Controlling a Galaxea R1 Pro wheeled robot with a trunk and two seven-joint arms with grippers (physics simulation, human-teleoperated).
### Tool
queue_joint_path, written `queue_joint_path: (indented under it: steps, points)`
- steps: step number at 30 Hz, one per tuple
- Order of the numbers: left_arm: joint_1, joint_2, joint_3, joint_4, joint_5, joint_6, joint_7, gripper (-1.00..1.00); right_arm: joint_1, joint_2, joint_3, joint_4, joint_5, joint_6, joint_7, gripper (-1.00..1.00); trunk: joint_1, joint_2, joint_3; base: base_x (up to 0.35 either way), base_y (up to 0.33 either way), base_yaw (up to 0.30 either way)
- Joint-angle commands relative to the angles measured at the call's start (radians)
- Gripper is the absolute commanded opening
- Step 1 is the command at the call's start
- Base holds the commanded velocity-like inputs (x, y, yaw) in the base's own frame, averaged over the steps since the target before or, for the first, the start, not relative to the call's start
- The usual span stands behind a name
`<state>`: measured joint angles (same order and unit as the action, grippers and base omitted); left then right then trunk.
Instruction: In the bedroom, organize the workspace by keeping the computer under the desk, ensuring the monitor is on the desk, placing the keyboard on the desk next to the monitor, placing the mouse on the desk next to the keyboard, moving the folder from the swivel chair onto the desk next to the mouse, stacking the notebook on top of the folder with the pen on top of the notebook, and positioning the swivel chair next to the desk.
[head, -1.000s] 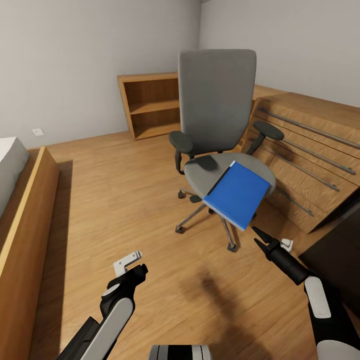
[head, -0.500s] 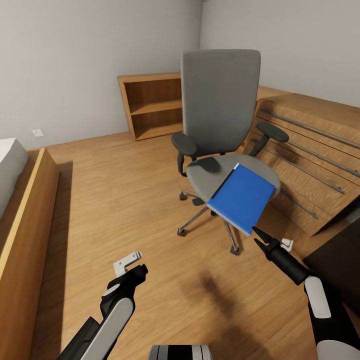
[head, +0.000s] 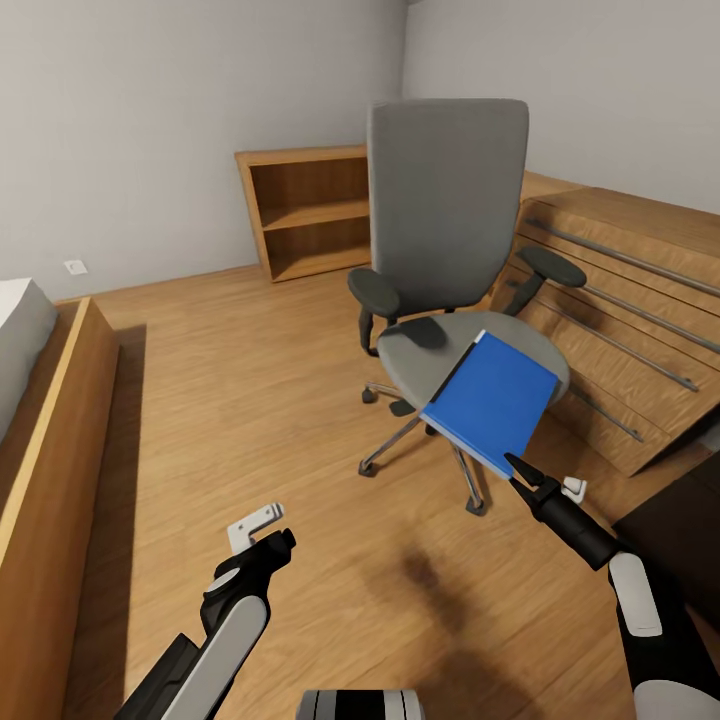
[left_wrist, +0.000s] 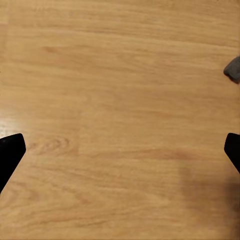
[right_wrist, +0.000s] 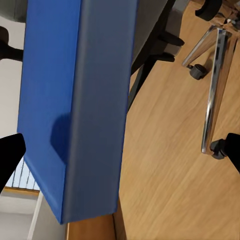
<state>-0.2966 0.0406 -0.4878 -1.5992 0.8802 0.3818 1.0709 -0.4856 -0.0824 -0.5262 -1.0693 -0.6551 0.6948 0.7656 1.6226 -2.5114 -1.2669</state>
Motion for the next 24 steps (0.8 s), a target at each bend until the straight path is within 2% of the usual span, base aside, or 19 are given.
queue_joint_path:
  steps: [1,24]
  points:
    - [-0.001,0.001,-0.002,-0.001,0.003,0.006,0.006,1.00,-0.001,0.000,-0.001,0.000,-0.003,0.006,0.001,1.00,0.000,0.000,-0.001,0.026,0.019,0.000]
    - [-0.001,0.001,-0.002,-0.001,0.003,0.007,0.007,1.00,0.000,0.000,0.000,0.000,-0.003,0.007,0.003,1.00,0.000,0.000,-0.001,0.003,0.002,0.000]
